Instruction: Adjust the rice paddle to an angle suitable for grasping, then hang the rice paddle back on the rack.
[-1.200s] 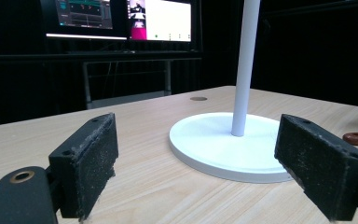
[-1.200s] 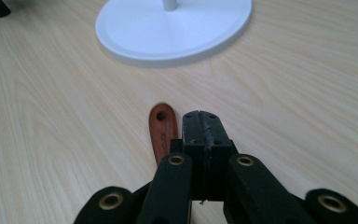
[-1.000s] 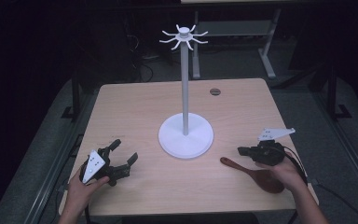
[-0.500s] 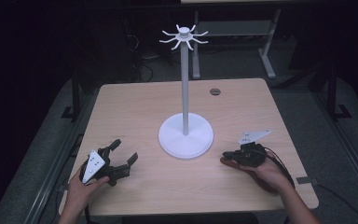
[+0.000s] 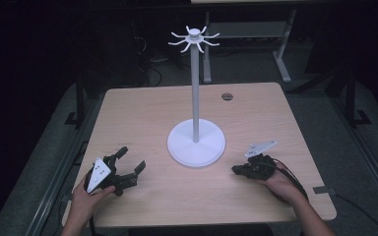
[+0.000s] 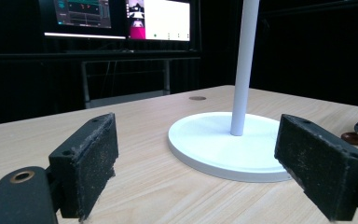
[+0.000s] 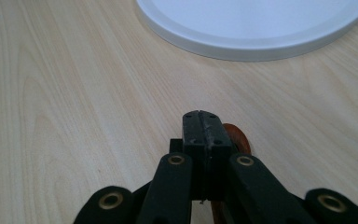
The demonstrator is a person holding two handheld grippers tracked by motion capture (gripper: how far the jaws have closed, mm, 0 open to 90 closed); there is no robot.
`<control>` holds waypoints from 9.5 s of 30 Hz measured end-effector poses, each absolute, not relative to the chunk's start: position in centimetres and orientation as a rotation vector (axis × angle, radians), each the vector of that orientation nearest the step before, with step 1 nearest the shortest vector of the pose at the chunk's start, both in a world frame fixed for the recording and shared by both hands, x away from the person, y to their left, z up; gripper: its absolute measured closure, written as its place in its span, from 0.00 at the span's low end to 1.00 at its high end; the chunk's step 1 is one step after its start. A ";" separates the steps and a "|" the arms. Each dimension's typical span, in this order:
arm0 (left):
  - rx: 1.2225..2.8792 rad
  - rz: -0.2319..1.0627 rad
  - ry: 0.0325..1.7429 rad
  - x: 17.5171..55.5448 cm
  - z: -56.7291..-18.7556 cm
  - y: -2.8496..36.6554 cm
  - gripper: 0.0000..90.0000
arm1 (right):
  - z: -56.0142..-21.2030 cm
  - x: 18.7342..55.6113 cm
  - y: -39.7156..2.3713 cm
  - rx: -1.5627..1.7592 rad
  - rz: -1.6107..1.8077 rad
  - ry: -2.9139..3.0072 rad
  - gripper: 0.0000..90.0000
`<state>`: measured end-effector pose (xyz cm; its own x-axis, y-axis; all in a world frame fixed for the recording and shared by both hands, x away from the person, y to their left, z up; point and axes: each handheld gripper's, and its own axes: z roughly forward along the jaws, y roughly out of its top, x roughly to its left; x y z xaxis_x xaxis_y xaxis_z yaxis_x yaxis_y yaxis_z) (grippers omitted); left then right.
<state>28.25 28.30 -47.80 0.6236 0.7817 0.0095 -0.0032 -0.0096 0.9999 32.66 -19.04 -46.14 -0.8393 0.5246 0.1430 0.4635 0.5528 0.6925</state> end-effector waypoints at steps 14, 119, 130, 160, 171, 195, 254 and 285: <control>1.466 0.708 0.693 28.2 -47.8 28.3 0.14 | -46.3 33.1 -20.2 0.908 1.130 2.661 1.00; 1.460 0.702 0.697 28.2 -47.8 28.3 0.14 | -42.5 33.1 -24.2 1.337 0.652 2.645 0.87; 1.473 0.711 0.687 28.2 -47.8 28.4 0.14 | -41.4 32.7 -26.4 1.312 1.052 2.502 0.87; 1.477 0.712 0.690 28.2 -47.8 28.4 0.14 | -40.3 31.3 -28.1 1.087 1.587 2.175 0.87; 1.463 0.709 0.696 28.2 -47.8 28.3 0.14 | -38.2 31.6 -27.2 1.016 1.632 2.154 0.87; 1.466 0.717 0.698 28.2 -47.8 28.3 0.14 | -31.6 33.7 -24.0 0.826 1.707 2.113 0.87; 1.457 0.717 0.700 28.1 -47.8 28.2 0.14 | -21.7 39.3 -15.3 0.615 1.752 2.128 0.86; 1.453 0.708 0.699 28.1 -47.8 28.2 0.14 | -24.8 37.8 -18.2 0.740 1.682 2.134 0.56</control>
